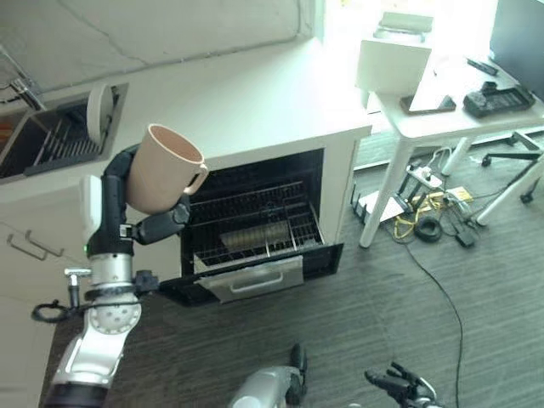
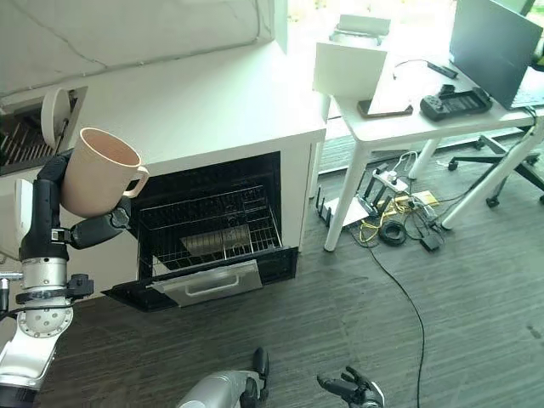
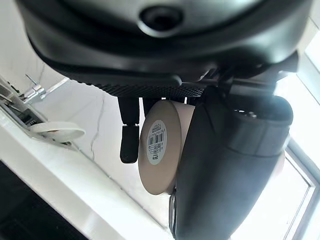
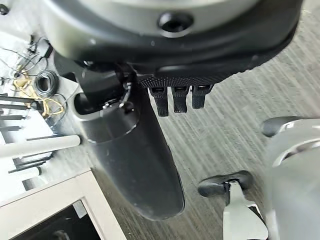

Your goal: Place the dishes in the dishwasher.

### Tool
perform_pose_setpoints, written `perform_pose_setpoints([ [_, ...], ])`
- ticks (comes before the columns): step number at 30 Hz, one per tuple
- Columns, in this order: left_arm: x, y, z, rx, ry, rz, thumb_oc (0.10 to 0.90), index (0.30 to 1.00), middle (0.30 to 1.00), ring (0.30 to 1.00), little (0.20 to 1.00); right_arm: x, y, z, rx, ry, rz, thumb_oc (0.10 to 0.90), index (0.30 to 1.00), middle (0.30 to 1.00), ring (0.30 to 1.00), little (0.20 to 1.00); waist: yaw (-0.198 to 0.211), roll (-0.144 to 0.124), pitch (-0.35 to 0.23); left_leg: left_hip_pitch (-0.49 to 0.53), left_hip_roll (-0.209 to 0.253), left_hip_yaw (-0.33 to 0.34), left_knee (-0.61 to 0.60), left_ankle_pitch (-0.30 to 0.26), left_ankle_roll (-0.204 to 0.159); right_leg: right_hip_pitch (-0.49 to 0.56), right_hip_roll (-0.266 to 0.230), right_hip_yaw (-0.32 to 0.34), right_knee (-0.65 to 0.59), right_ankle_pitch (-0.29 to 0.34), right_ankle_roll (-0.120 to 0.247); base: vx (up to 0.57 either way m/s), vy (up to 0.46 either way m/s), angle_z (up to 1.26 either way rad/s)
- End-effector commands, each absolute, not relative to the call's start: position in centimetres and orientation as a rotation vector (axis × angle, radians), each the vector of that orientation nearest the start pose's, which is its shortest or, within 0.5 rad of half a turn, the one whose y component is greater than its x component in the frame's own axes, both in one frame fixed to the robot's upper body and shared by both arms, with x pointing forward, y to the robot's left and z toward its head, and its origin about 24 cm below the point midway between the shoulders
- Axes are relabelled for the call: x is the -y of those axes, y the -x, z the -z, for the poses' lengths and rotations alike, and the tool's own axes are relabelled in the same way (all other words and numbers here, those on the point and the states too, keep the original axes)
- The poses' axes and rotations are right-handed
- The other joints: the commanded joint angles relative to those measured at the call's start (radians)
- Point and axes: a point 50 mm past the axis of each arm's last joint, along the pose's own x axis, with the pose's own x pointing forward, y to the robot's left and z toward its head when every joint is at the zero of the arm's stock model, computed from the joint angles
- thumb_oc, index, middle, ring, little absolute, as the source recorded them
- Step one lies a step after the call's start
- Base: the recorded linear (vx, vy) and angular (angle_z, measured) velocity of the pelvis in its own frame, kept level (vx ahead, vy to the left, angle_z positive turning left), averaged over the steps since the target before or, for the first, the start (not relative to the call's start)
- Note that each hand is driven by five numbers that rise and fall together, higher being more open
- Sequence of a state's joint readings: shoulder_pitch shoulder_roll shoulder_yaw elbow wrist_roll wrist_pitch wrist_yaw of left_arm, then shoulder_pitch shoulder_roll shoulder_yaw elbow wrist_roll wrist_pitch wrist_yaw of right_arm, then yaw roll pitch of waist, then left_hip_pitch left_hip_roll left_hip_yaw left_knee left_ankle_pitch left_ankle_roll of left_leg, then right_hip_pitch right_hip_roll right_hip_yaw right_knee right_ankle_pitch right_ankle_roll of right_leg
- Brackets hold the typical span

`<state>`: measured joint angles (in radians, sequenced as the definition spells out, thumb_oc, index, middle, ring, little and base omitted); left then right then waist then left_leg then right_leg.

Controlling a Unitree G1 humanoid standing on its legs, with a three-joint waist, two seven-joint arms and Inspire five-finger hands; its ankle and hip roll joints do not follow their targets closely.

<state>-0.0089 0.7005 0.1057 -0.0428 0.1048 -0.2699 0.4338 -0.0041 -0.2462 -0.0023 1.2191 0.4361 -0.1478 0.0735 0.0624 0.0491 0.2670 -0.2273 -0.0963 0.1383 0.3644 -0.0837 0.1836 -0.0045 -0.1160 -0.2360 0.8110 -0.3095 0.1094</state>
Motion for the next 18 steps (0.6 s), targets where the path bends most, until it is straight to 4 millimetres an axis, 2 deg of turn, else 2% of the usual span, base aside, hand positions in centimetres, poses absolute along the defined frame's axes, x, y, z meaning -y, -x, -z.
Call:
perform_pose_setpoints([
  [1, -28.4, -23.6, -22.0, 0.866, -0.704, -0.503, 0.4, 0.3, 0.3, 0.3, 0.3, 26.6, -10.6, 14.3, -0.929, -0.162, 0.398, 0.8, 0.9, 0.9, 0.9, 0.9, -0.038, 0.06, -0.02, 0.106, 0.053, -0.08, -0.064, -0.125, -0.105, -0.118, 0.011, 0.015, -0.183, 0.167, 0.009, 0.15, -0.165, 0.75],
  [2, -28.3, -23.7, -22.3, 0.879, -0.71, -0.495, 0.4, 0.3, 0.3, 0.3, 0.3, 26.5, -10.6, 14.3, -0.93, -0.167, 0.401, 0.8, 0.9, 0.9, 0.9, 0.9, -0.042, 0.057, -0.02, 0.115, 0.055, -0.092, -0.064, -0.134, -0.114, -0.103, -0.009, 0.017, -0.274, 0.159, 0.009, 0.1, -0.219, 0.53],
  [4, -28.0, -24.0, -22.9, 0.901, -0.717, -0.488, 0.4, 0.3, 0.3, 0.3, 0.3, 26.5, -10.4, 14.4, -0.938, -0.171, 0.413, 0.8, 0.9, 0.9, 0.9, 0.9, -0.054, 0.053, -0.022, 0.122, 0.057, -0.136, -0.064, -0.149, -0.128, -0.103, -0.055, 0.046, -0.499, 0.231, 0.021, 0.14, -0.277, 0.34],
  [5, -27.9, -24.2, -23.1, 0.904, -0.716, -0.484, 0.4, 0.3, 0.3, 0.3, 0.3, 26.7, -10.1, 14.5, -0.944, -0.175, 0.423, 0.8, 0.9, 0.9, 0.9, 0.9, -0.066, 0.045, -0.02, 0.133, 0.047, -0.162, -0.064, -0.168, -0.128, -0.14, -0.08, 0.092, -0.511, 0.263, 0.034, 0.14, -0.245, 0.73],
  [6, -28.1, -24.3, -23.4, 0.904, -0.716, -0.477, 0.4, 0.3, 0.3, 0.3, 0.3, 26.9, -9.9, 14.6, -0.951, -0.18, 0.43, 0.8, 0.9, 0.9, 0.9, 0.9, -0.072, 0.041, -0.022, 0.136, 0.048, -0.178, -0.064, -0.179, -0.132, -0.157, -0.086, 0.135, -0.511, 0.258, 0.042, 0.16, -0.287, 0.99],
  [7, -28.5, -24.3, -23.6, 0.901, -0.717, -0.47, 0.4, 0.3, 0.3, 0.3, 0.3, 27.1, -9.7, 14.6, -0.959, -0.177, 0.422, 0.8, 0.9, 0.9, 0.9, 0.9, -0.065, 0.033, -0.033, 0.128, 0.065, -0.169, -0.064, -0.179, -0.147, -0.152, -0.089, 0.141, -0.511, 0.218, 0.057, 0.17, -0.343, 0.93],
  [8, -28.8, -24.0, -23.6, 0.883, -0.716, -0.465, 0.4, 0.3, 0.3, 0.3, 0.3, 26.9, -9.6, 14.6, -0.966, -0.161, 0.402, 0.8, 0.9, 0.9, 0.9, 0.9, -0.047, 0.021, -0.054, 0.113, 0.089, -0.148, -0.064, -0.172, -0.165, -0.135, -0.099, 0.113, -0.511, 0.187, 0.067, 0.13, -0.289, 0.75],
  [13, -29.1, -23.7, -23.2, 0.848, -0.696, -0.447, 0.4, 0.3, 0.3, 0.3, 0.3, 27.1, -9.5, 14.7, -0.985, -0.138, 0.399, 0.8, 0.9, 0.9, 0.9, 0.9, -0.029, -0.001, -0.091, 0.105, 0.133, -0.121, -0.064, -0.161, -0.201, -0.112, -0.101, 0.092, -0.511, 0.134, 0.06, 0.1, -0.16, 0.17],
  [18, -28.8, -23.8, -23.0, 0.831, -0.676, -0.439, 0.4, 0.3, 0.3, 0.3, 0.3, 27.5, -9.3, 14.6, -1.002, -0.124, 0.408, 0.8, 0.9, 0.9, 0.9, 0.9, -0.029, -0.005, -0.098, 0.102, 0.164, -0.104, -0.064, -0.151, -0.222, -0.092, -0.09, 0.074, -0.511, 0.109, 0.043, 0.03, -0.07, 0.05],
])
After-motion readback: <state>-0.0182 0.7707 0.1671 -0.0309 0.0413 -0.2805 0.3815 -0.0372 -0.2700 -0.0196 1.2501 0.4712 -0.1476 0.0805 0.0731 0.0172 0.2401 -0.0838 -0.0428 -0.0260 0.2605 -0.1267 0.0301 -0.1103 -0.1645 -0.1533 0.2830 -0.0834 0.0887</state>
